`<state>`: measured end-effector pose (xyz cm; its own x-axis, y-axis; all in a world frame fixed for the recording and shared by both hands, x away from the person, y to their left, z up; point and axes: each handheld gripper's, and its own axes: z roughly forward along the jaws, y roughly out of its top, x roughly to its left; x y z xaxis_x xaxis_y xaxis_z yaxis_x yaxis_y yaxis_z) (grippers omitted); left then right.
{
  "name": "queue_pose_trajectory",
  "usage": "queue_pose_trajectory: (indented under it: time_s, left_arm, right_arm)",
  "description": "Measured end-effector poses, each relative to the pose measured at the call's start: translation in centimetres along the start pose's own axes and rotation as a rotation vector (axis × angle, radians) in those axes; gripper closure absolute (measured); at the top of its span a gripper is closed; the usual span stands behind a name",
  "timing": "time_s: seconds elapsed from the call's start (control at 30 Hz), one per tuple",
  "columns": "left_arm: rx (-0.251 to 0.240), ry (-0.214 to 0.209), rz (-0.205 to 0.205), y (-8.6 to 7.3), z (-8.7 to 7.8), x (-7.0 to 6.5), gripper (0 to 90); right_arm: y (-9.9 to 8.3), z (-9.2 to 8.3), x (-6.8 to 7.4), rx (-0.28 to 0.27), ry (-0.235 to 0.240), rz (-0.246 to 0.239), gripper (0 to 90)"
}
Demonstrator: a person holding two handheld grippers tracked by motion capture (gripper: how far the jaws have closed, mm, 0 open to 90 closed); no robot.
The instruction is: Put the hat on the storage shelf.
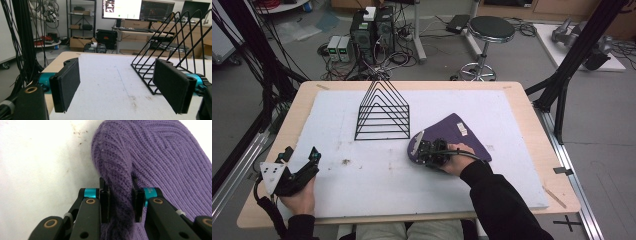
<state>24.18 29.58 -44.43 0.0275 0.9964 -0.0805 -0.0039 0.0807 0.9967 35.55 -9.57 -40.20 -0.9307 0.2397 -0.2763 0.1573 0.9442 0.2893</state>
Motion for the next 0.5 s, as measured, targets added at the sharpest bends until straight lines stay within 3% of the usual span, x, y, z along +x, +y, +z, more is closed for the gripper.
queue_pose_trajectory:
  time_s: [0.1, 0.33, 0.5]
  left_arm:
    - [0.001, -0.002, 0.0, 0.0, 0.0, 0.0, 22.3]
    - [0.003, -0.009, 0.004, 0.0, 0.0, -0.2, 22.3]
    - [0.003, -0.033, 0.003, 0.2, 0.1, 0.0, 22.3]
  right_arm:
    - [-0.2, -0.6, -0.4, -0.028, 0.004, 0.021, 75.4]
    - [-1.8, -3.6, -2.2, -0.184, -0.006, 0.09, 75.1]
    - [-2.7, -4.9, -2.9, -0.256, -0.003, 0.081, 74.4]
